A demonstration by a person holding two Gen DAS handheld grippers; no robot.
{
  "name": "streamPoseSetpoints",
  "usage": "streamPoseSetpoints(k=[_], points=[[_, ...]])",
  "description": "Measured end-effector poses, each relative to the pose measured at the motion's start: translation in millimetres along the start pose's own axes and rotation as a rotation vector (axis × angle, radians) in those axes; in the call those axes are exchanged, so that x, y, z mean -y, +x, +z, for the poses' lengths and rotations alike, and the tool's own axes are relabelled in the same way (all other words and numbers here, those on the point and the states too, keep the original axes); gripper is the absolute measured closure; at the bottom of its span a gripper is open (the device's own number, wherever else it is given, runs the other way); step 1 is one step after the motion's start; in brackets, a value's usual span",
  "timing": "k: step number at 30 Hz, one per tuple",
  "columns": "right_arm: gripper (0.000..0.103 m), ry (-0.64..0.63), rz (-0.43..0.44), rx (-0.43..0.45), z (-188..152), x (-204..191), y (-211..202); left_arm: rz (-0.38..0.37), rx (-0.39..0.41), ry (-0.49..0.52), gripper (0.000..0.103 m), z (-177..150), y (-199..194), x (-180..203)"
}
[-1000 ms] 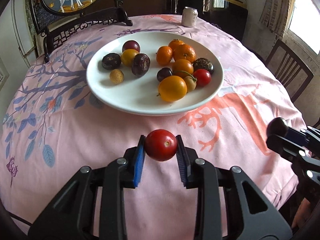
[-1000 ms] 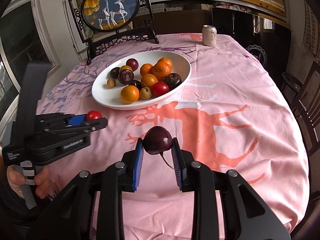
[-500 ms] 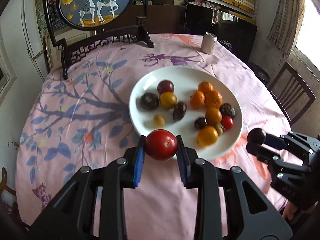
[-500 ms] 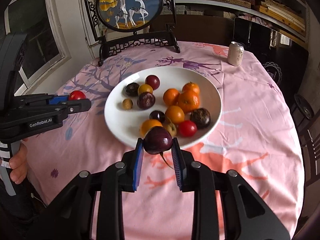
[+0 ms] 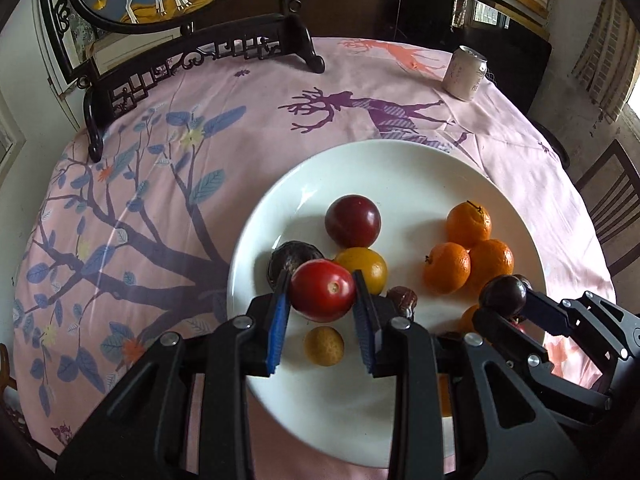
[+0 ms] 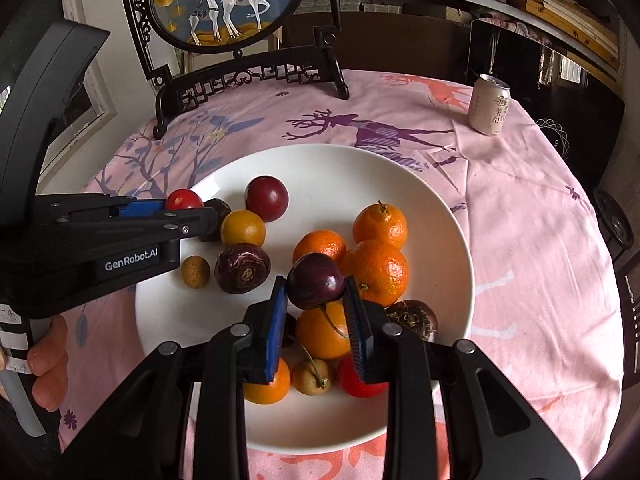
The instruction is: Organize fruits
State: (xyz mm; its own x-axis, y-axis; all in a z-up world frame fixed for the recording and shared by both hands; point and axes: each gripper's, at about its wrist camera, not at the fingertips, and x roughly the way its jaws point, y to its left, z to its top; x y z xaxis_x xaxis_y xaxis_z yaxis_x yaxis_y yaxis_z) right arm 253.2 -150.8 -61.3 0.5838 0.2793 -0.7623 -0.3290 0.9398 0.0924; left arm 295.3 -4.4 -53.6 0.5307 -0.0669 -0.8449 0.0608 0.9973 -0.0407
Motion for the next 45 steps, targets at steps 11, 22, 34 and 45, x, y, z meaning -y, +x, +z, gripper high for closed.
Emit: streamPoseSetpoints(k=[11, 22, 34, 45], points=[[0.001, 0.036, -0.071, 0.076, -57, 3, -74, 0.01, 0.202, 0.023, 0.006, -61, -83, 1], [0.001, 0.077, -0.214, 0.09, -122, -11, -126, 0.026, 0.254, 0.042, 0.003, -161, -135, 25], [0.001, 0.089, -0.203, 0.098, -135, -17, -139, 0.032, 0.269, 0.043, 0.003, -177, -151, 31], [0.001, 0.081, -0.199, 0.104, -136, -23, -142, 0.03, 0.264, 0.048, 0.003, -179, -152, 32]])
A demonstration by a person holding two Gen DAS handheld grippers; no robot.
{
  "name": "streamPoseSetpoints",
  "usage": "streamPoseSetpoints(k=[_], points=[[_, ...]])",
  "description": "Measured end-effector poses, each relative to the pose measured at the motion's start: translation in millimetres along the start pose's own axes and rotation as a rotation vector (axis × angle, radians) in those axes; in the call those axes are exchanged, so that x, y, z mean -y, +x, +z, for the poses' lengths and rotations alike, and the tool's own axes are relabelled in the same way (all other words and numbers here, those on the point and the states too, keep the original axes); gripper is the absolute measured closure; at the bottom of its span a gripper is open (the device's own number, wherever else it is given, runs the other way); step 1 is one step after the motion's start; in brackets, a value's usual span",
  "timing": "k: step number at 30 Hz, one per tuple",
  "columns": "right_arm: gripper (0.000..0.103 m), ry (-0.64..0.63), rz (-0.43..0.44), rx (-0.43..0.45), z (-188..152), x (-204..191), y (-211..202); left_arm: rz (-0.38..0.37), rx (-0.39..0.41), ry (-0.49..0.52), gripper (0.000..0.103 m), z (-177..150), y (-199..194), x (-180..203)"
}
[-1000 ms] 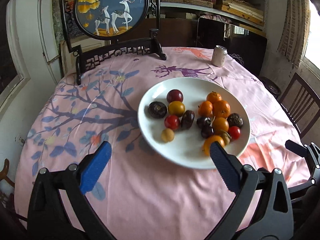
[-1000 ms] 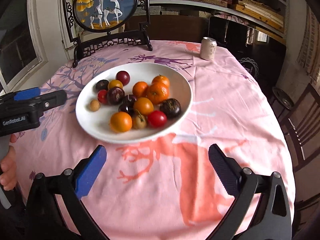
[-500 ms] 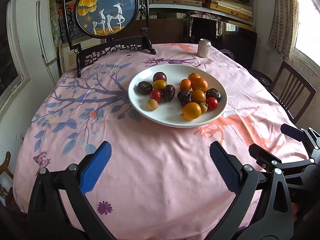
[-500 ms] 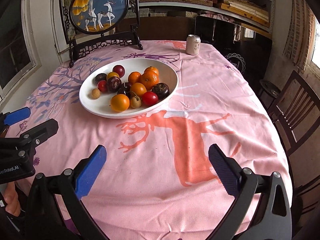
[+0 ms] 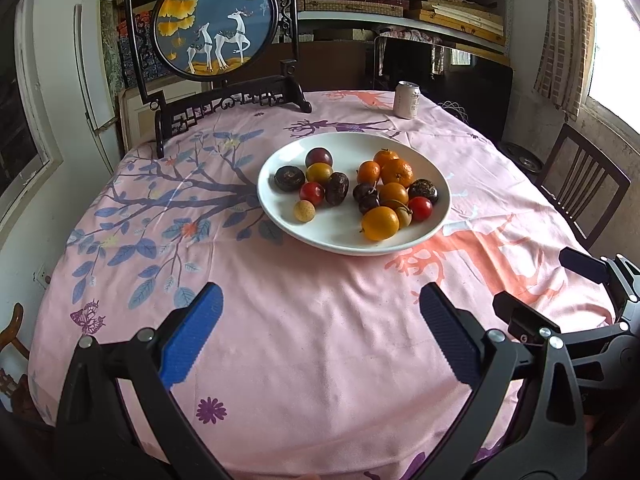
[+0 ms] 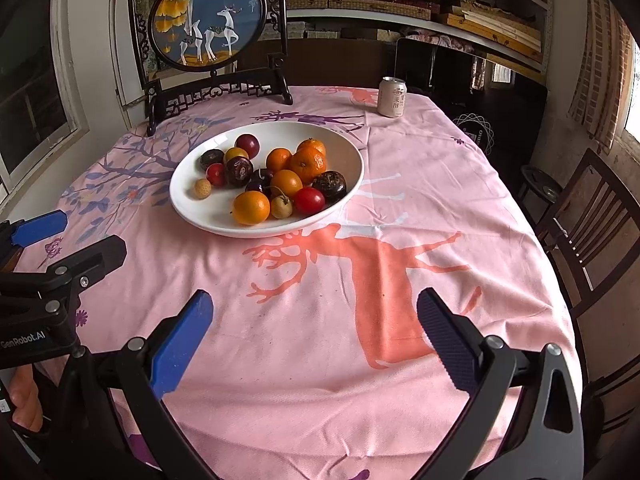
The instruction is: Organize fruits
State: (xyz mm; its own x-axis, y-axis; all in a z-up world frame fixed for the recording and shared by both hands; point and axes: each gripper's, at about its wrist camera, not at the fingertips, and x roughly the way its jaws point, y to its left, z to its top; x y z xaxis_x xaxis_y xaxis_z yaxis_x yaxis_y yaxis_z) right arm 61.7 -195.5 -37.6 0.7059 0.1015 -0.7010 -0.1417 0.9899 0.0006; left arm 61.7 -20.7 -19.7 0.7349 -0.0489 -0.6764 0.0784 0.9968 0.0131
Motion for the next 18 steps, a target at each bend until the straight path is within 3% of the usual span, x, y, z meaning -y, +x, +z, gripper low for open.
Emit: streamPoseSetpoints(k=[18], points=[[0.001, -0.001, 0.006, -0.007, 0.2, -3.1, -0.1, -0.003, -0.024, -0.018, 0.002, -0.8, 5.2, -4.6]])
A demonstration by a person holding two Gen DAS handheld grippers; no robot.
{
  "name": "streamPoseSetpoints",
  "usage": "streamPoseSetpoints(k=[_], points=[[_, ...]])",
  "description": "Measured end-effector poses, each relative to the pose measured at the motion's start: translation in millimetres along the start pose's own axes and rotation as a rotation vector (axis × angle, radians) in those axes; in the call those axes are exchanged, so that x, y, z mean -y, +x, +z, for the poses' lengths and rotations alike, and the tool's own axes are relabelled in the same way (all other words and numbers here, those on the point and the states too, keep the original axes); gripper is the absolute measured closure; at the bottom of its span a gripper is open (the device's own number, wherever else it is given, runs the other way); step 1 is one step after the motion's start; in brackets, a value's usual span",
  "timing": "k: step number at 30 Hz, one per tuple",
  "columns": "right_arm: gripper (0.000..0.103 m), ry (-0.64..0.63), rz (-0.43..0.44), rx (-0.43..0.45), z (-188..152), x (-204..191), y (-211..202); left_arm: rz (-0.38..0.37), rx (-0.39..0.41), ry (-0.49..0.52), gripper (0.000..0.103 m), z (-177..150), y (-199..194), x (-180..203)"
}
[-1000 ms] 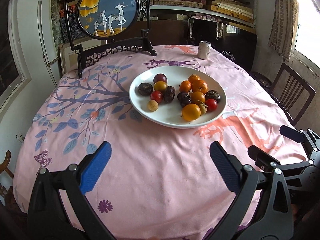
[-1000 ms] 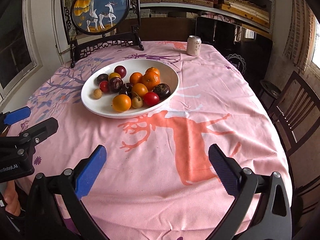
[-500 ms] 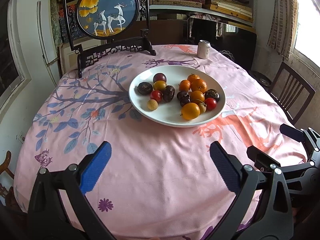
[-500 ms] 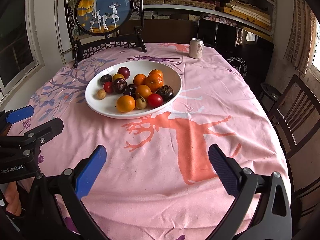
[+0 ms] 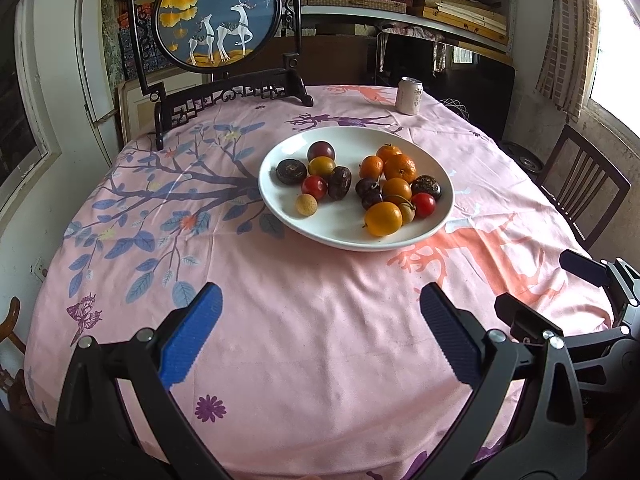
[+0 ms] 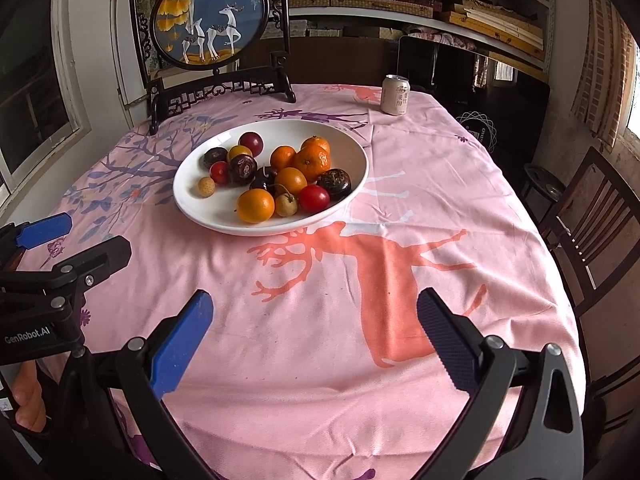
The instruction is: Organize fruits
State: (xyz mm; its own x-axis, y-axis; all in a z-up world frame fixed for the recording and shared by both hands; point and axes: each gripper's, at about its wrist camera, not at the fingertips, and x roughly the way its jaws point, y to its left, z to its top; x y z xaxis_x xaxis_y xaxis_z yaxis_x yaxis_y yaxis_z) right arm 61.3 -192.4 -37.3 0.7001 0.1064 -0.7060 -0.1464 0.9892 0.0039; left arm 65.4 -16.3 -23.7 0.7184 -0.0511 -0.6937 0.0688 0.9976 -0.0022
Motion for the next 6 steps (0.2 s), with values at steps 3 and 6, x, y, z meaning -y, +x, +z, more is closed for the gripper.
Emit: streamPoseSetpoints(k=[3, 6], points=[[0.001, 0.001, 0.004, -0.001, 0.1, -0.3, -0.3, 0.005, -0.01, -0.011, 0.002, -0.5, 2.6, -2.2], [0.001, 0.004, 0.004, -0.002, -0.1, 0.0, 0.1, 0.002, -0.018, -0.018, 0.002, -1.5, 4.7, -4.1]])
